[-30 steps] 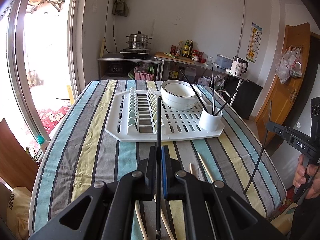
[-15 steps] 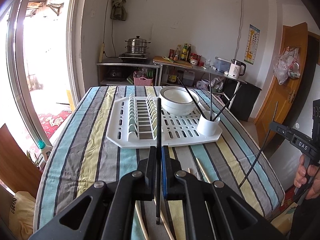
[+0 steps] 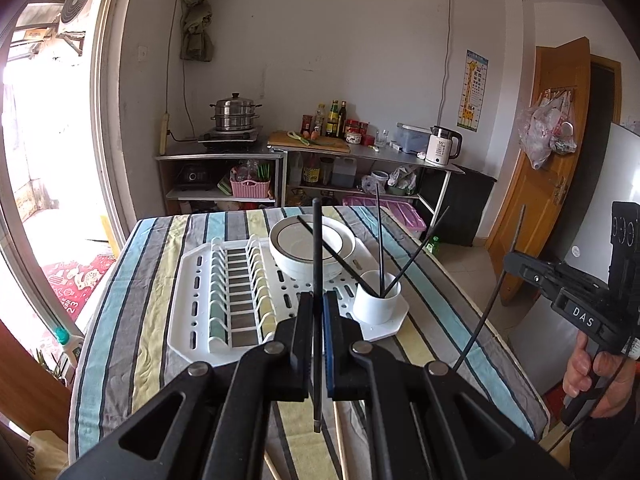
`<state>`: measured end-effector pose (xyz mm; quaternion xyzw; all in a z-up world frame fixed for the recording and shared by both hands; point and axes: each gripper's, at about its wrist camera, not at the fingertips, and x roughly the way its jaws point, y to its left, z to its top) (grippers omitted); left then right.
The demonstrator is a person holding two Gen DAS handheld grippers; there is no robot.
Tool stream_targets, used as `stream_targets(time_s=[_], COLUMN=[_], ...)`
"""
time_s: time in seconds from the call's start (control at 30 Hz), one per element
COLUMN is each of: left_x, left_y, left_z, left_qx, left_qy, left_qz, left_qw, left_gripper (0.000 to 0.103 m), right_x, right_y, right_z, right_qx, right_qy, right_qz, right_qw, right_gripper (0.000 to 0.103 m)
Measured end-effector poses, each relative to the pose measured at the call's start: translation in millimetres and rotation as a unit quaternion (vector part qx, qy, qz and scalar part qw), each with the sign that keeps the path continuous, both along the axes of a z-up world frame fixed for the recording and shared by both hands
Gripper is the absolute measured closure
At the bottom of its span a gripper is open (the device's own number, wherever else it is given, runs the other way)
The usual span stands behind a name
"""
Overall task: Organize utensils
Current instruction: 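Lift the left tool's black chopstick toward the white cup while the right tool carries its own, then insert the left tool's chopstick into the white cup and open it while the right tool releases its own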
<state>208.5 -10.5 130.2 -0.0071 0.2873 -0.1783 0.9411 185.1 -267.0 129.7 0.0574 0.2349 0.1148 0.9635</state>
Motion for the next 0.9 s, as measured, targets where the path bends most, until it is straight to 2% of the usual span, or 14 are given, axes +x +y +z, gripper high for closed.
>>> stream_targets(time_s=[0.23,0.5,0.9], left_x=[43.9,90.6,135.1], left_y=[-38.2,-64.5,-83.0], left_z=[18.1,33.7,22.7], left_qx=[-0.016,-0.047,-0.067], left_qy=[-0.001,-0.001,0.017], left_qz=[-0.030,-0.041,-0.046], left_qw=[0.9994,0.9980,0.9966], left_gripper=[0.098,0.098,0.098], right_x=[31.4,66.9,110.7], right_y=[-10.9,-27.1,-30.8], right_z=[9.6,22.3,21.4], right_qx=[0.010,0.025,0.037], right_qy=[-0.008,-0.023,-0.027], right_qz=[-0.008,-0.022,-0.030], right_qw=[1.000,0.999,0.999], right_gripper=[0.098,0.098,0.098])
